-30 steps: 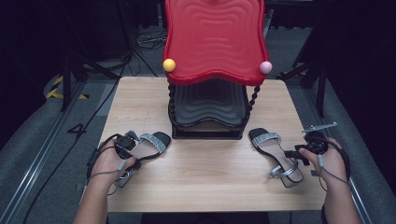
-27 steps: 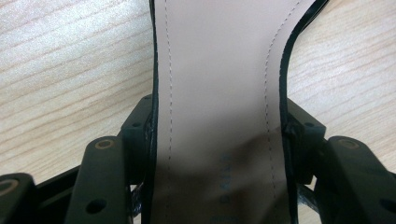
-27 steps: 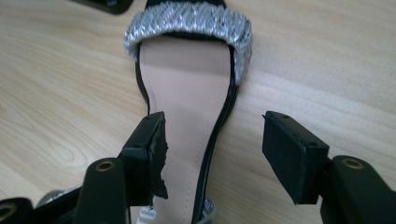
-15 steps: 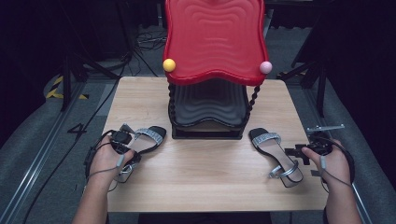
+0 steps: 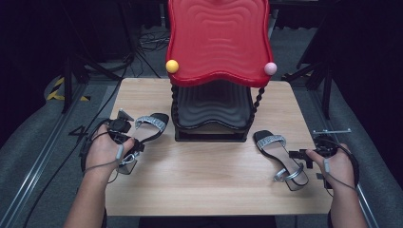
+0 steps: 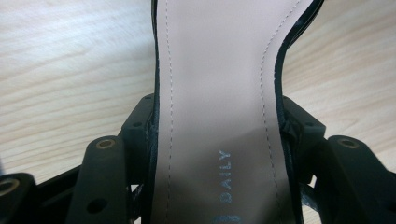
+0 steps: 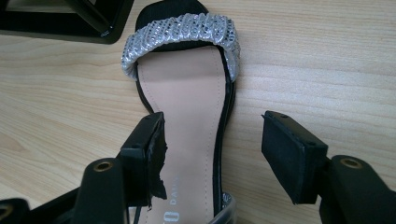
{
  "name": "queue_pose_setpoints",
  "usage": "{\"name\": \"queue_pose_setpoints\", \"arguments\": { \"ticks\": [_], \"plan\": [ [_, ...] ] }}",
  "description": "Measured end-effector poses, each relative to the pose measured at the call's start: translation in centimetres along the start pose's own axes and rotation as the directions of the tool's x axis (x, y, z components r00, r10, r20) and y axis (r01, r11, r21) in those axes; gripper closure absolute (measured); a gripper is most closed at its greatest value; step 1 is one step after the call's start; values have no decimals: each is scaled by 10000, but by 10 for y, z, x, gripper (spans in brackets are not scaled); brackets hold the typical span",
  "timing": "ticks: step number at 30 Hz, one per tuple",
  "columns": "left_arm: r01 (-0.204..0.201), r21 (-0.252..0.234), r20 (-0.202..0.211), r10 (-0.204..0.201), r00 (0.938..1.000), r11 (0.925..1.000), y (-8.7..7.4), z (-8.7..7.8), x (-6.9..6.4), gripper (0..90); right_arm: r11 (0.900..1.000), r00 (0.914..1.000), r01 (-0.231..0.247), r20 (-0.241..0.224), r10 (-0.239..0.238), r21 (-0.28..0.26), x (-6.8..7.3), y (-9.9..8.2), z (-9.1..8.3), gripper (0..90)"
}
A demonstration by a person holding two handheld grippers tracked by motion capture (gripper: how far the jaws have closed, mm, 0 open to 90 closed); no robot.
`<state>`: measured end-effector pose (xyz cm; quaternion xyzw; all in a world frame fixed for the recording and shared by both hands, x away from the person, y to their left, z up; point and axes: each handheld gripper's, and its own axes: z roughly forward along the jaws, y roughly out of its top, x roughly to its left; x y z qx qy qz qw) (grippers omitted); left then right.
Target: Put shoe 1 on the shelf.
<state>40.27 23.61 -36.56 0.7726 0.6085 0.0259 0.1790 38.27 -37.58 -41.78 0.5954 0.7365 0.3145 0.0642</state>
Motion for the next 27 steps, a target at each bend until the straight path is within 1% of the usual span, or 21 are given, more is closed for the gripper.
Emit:
{"name": "queue_pose_setpoints", "arguments": {
  "ticks": [1, 2, 3, 6, 9, 12, 13, 16, 18, 19, 20, 22, 25, 26, 27],
  "plan": [
    [0, 0, 0, 0, 10000, 10000, 0, 0, 0, 422, 10000, 10000, 0, 0, 0, 0, 0, 0, 0, 406],
    [48, -14, -8, -48, 10000, 10000, 2, -4, 0, 422, 10000, 10000, -39, -38, 39, -45, 0, 0, -1, 406],
    [168, 4, 8, -168, 9999, 9999, 4, -7, -1, 422, 9999, 9999, -71, -81, 70, -77, 0, 0, -2, 405],
    [339, -62, -153, -339, 9993, 9994, 10, -16, -1, 422, 9995, 9996, -231, -136, 228, -203, 1, -1, -6, 404],
    [384, -186, -271, -389, 9989, 9991, 16, -27, -1, 422, 9986, 9992, -362, -169, 356, -373, 1, -1, -10, 404],
    [402, -292, -209, -408, 9990, 9988, 20, -37, -1, 421, 9977, 9982, -575, -164, 569, -360, 0, -2, -11, 405],
    [405, -341, -260, -414, 9988, 9986, 21, -41, -1, 421, 9975, 9979, -627, -172, 621, -332, 0, -2, -10, 409],
    [454, -432, -363, -470, 9982, 9980, 25, -50, -1, 421, 9979, 9983, -576, -120, 572, -288, 1, -2, -9, 413],
    [445, -508, -362, -464, 9983, 9977, 28, -56, -1, 421, 9979, 9982, -586, -97, 584, -277, 1, -2, -10, 413],
    [445, -508, -362, -464, 9983, 9977, 28, -56, -1, 421, 9979, 9982, -586, -97, 584, -277, 1, -2, -10, 413],
    [561, -435, -258, -572, 9980, 9975, 31, -62, 0, 421, 9980, 9984, -564, -95, 562, -284, 1, -2, -10, 413],
    [719, -470, -264, -732, 9970, 9963, 33, -69, 2, 421, 9978, 9982, -593, -89, 591, -303, -1, -2, -9, 412],
    [832, -553, -290, -849, 9960, 9950, 37, -81, 4, 421, 9959, 9962, -875, -41, 874, -215, -1, -2, -9, 399],
    [832, -553, -290, -849, 9960, 9950, 37, -81, 4, 421, 9959, 9962, -875, -41, 874, -215, -1, -2, -9, 399],
    [879, -623, -176, -892, 9959, 9942, 40, -86, 5, 421, 9957, 9960, -899, -33, 898, -207, -1, -2, -9, 399]
  ]
}}
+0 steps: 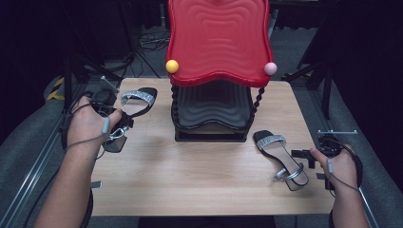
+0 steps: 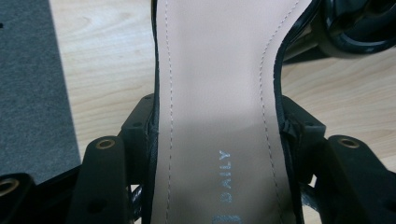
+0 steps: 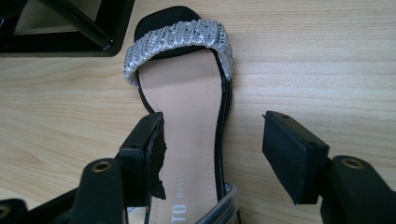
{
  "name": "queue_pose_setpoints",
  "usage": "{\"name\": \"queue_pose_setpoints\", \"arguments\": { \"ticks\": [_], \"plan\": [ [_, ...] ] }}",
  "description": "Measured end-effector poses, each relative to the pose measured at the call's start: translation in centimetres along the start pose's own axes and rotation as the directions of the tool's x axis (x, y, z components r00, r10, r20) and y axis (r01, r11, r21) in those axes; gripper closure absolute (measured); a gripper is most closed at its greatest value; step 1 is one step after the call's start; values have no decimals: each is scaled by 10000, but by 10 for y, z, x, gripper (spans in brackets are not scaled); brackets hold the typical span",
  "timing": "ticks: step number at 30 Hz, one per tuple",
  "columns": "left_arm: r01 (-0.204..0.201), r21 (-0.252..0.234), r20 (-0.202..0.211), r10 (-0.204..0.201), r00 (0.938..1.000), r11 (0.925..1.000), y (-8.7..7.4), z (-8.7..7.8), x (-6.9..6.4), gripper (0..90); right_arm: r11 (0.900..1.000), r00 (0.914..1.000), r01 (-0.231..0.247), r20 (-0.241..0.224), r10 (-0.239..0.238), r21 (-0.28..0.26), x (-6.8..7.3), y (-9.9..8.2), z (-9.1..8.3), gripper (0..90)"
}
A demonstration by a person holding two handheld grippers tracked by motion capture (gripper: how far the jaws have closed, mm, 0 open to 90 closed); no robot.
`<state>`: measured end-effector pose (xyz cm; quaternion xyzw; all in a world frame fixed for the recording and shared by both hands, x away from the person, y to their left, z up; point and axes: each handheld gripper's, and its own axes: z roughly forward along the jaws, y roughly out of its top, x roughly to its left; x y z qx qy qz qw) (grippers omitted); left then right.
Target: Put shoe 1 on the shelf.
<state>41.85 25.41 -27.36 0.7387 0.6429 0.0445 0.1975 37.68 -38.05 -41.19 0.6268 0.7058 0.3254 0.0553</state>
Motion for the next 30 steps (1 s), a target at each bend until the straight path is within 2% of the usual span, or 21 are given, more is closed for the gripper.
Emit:
{"name": "queue_pose_setpoints", "arguments": {
  "ticks": [3, 6, 8, 13, 20, 21, 23, 27, 30],
  "plan": [
    [37, -118, 64, -36, 10000, 9999, 5, -9, -2, 421, 10000, 10000, -55, -45, 56, 12, 1, 1, -1, 399],
    [148, -158, -205, -151, 9997, 9998, 10, -18, -5, 421, 10000, 9999, -27, -134, 27, -17, 1, 1, 0, 387],
    [181, -240, -155, -185, 9997, 9995, 16, -25, -5, 420, 10000, 9994, 12, -347, -14, -42, 2, 1, -1, 381],
    [259, -310, -184, -264, 9995, 9992, 25, -36, -6, 421, 10000, 9995, -13, -308, 13, -16, 1, 0, -2, 381],
    [-49, -583, -21, 48, 10000, 9983, 37, -63, -20, 420, 10000, 9995, -34, -303, 33, -37, 0, -2, -3, 381],
    [-49, -583, -21, 48, 10000, 9983, 37, -63, -20, 420, 10000, 9995, -34, -303, 33, -37, 0, -2, -3, 381],
    [-116, -789, -84, 110, 9999, 9968, 41, -76, -26, 420, 10000, 9997, -46, -260, 44, -76, 0, -4, -5, 381],
    [-182, -945, -119, 171, 9998, 9954, 47, -90, -33, 420, 9999, 9997, -98, -240, 97, -27, 0, -5, -5, 381],
    [-251, -1088, -299, 220, 9993, 9937, 52, -100, -40, 420, 10000, 9997, -92, -232, 92, -2, 1, -5, -4, 381]
  ]
}}
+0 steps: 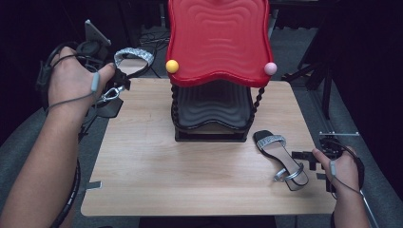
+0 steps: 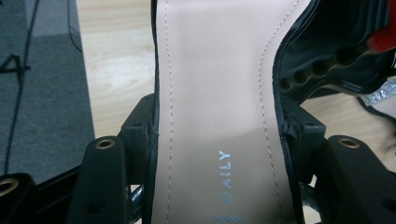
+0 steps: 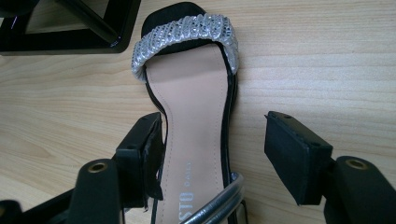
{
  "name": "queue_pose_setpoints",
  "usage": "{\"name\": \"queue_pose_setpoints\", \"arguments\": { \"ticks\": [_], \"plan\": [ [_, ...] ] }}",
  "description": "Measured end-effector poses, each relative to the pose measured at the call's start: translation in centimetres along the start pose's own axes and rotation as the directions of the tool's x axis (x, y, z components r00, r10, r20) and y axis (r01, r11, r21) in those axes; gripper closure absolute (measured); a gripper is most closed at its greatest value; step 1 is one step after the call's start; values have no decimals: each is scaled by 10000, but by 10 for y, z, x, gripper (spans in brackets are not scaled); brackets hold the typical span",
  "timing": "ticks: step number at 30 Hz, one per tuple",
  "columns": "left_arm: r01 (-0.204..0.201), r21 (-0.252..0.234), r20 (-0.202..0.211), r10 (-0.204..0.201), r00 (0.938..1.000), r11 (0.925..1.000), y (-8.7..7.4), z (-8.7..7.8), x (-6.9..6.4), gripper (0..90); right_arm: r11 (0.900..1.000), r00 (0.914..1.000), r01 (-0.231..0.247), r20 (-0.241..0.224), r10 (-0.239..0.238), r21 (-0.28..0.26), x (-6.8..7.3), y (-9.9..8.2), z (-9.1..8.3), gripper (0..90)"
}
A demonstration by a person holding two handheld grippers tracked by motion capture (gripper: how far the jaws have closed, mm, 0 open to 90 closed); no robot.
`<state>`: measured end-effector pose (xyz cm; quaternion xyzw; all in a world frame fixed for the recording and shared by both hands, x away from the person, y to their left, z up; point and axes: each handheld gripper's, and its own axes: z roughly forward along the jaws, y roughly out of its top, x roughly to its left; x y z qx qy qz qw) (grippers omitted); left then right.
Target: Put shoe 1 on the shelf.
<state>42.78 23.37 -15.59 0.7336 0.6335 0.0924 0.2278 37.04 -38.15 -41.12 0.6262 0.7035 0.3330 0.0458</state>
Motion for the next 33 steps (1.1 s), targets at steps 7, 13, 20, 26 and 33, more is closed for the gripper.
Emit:
{"name": "queue_pose_setpoints", "arguments": {
  "ticks": [7, 13, 20, 26, 33],
  "plan": [
    [-74, -275, 19, 74, 10000, 9996, 14, -20, -15, 420, 10000, 10000, 50, -17, -50, -24, 2, 0, 1, 381],
    [-220, -506, -67, 216, 9997, 9985, 23, -33, -28, 419, 10000, 9999, 90, -88, -90, -7, 3, 0, 1, 379],
    [-293, -695, -32, 291, 9996, 9972, 35, -46, -46, 419, 10000, 9999, -20, -106, 21, 55, 1, -3, 2, 377],
    [-510, -727, -257, 493, 9985, 9960, 46, -54, -66, 419, 9999, 9998, -64, -192, 61, -125, -3, -4, -3, 377],
    [-589, -1102, -234, 567, 9981, 9922, 58, -56, -88, 419, 9996, 9990, -29, -450, 17, -267, -4, -4, -7, 377]
  ]
}}
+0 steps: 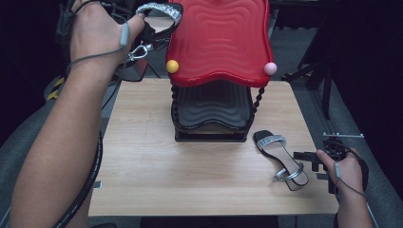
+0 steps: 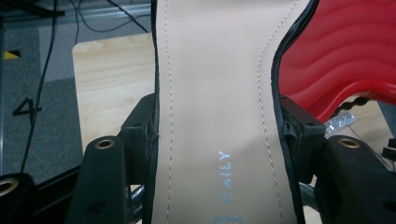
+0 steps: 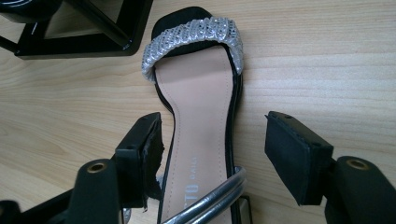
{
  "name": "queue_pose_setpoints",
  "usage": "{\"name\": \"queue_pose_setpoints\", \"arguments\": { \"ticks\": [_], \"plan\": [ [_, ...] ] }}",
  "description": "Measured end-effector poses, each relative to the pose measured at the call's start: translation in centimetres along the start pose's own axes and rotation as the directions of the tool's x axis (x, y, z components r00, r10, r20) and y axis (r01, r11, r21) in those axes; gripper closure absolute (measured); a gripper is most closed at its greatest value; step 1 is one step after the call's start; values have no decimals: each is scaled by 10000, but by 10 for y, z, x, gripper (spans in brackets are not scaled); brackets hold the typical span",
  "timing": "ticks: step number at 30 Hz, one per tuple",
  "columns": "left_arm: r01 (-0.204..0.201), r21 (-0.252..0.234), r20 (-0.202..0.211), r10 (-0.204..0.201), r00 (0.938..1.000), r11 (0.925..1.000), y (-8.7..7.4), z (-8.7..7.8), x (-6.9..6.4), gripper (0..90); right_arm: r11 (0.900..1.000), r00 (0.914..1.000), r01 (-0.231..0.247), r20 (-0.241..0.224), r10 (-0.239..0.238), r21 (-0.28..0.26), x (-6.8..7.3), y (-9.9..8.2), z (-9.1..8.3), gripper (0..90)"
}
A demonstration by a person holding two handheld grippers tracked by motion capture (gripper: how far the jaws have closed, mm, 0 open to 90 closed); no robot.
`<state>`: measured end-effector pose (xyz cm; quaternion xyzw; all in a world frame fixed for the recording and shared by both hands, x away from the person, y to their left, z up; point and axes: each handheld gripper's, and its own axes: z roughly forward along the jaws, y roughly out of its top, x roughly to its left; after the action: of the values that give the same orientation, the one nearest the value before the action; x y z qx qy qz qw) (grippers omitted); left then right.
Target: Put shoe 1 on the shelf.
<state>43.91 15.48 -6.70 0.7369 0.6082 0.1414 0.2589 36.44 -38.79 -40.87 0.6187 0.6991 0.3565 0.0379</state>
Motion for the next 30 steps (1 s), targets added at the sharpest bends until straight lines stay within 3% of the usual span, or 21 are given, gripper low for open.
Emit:
{"name": "queue_pose_setpoints", "arguments": {
  "ticks": [8, 14, 17, 25, 30],
  "plan": [
    [-73, -112, 135, 74, 9999, 9999, 13, 7, -22, 419, 9999, 9999, -37, -149, 35, -129, -1, -1, -5, 377],
    [228, -188, 190, -225, 9996, 9996, 24, 15, -33, 418, 9993, 9997, -100, -216, 93, -359, -3, -1, -11, 377],
    [169, -140, 19, -169, 9999, 9998, 28, 20, -40, 418, 9992, 9995, -115, -288, 104, -374, -4, -1, -12, 377],
    [65, -149, 75, -64, 10000, 9999, 37, 28, -58, 418, 9988, 9989, -259, -393, 243, -417, -9, -2, -13, 377],
    [155, -225, 404, -145, 9991, 9996, 43, 40, -70, 418, 9983, 9986, -304, -444, 282, -504, -9, -3, -16, 377]
  ]
}}
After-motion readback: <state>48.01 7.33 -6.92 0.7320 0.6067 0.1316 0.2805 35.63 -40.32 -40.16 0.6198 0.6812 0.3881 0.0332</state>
